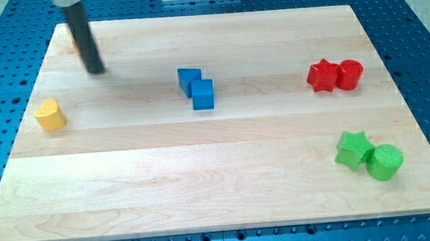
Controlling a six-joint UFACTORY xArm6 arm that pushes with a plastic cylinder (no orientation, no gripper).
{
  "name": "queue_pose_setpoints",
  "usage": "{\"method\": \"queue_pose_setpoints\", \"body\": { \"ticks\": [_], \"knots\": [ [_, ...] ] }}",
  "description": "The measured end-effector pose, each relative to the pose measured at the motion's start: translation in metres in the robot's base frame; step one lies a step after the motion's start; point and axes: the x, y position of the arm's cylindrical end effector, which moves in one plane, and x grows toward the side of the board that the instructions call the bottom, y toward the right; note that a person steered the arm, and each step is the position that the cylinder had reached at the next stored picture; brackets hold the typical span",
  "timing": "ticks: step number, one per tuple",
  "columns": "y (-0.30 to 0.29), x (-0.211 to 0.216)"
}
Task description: Place your arm right to the heart
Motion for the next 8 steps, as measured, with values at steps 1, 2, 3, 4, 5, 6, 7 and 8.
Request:
{"method": "queue_pose_setpoints", "body": {
  "ticks": [1, 2, 3, 4, 5, 6, 7, 8],
  "knots": [
    [0.008, -0.049],
    [0.015, -0.066],
    [0.021, -0.088],
    [0.070, -0.010],
    [0.024, 0.134],
    [-0.004, 0.129],
    [0.027, 0.053],
    [0.046, 0.086]
  ]
}}
